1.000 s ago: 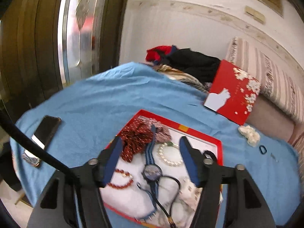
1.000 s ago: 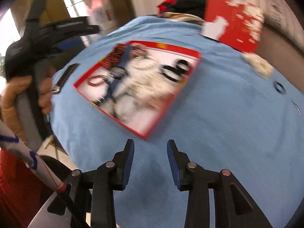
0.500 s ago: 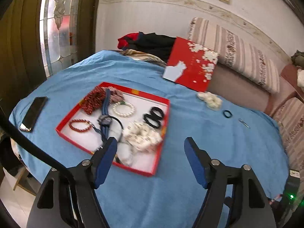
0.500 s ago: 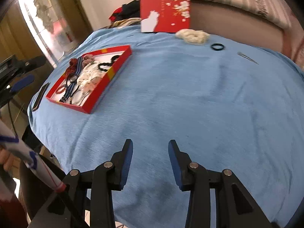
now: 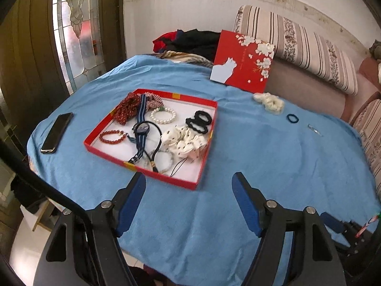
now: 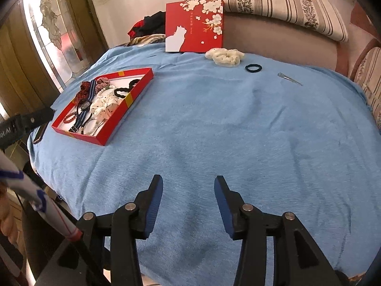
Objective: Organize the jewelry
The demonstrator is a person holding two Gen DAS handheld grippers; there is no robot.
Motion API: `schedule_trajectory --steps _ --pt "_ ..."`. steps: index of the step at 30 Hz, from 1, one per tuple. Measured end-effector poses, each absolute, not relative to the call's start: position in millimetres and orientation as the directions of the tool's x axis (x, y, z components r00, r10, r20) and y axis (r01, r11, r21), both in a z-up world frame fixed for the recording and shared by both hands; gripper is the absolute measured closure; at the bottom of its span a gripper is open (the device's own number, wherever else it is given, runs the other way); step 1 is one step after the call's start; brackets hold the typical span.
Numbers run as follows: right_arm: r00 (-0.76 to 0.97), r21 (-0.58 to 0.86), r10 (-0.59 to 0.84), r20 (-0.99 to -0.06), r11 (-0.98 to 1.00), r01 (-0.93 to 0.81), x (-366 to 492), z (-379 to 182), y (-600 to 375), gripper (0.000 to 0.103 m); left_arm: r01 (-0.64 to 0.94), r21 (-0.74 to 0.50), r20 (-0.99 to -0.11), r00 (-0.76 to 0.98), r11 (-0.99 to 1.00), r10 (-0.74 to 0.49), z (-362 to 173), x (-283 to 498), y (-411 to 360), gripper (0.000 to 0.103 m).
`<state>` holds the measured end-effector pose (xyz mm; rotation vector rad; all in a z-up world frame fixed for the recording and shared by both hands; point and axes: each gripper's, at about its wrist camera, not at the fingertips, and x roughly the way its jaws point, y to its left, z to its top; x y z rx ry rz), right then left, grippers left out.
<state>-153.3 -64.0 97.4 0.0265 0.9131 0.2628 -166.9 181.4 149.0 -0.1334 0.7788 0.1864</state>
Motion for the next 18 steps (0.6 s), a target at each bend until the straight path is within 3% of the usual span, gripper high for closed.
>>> schedule_trajectory --steps 18 --pt "0.588 0.080 0.196 -0.785 0.973 -0.218 -157.0 95.5 -54.3 0.049 -0.177 -0.027 -0.719 0.687 0.984 0.104 139.2 -172.7 174.4 0.029"
